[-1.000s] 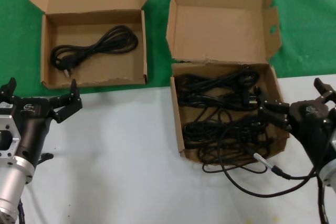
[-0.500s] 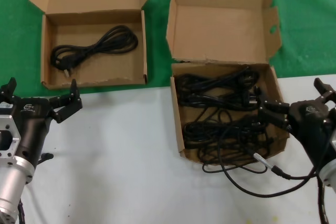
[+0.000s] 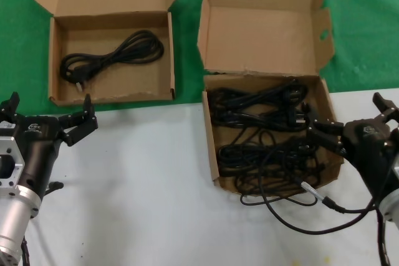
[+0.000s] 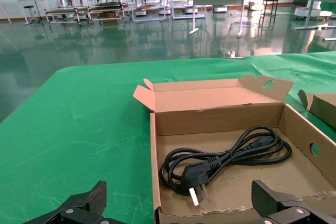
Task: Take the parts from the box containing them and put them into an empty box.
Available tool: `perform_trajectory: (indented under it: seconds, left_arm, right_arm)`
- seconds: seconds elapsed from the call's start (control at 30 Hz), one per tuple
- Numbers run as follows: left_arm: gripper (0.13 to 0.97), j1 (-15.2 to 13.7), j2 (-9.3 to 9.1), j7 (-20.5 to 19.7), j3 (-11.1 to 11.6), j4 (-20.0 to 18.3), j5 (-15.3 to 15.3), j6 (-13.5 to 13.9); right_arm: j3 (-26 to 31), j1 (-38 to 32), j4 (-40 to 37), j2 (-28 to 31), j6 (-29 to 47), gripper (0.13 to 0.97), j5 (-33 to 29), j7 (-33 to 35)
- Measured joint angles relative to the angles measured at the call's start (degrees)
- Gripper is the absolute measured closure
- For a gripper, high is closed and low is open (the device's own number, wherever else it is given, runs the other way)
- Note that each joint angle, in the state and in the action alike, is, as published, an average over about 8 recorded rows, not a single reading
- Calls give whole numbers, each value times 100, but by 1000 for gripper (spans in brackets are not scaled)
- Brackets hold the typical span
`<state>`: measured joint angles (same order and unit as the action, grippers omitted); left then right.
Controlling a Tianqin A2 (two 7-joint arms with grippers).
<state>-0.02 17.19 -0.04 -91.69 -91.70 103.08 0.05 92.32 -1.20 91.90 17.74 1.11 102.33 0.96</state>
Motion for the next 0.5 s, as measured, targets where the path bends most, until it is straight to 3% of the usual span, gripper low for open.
perform_trajectory:
  seconds: [0.5]
  left_arm:
    - [132,0,0,0,0,0,0,0]
  right_arm:
    - [0,0,0,0,0,129,0,0]
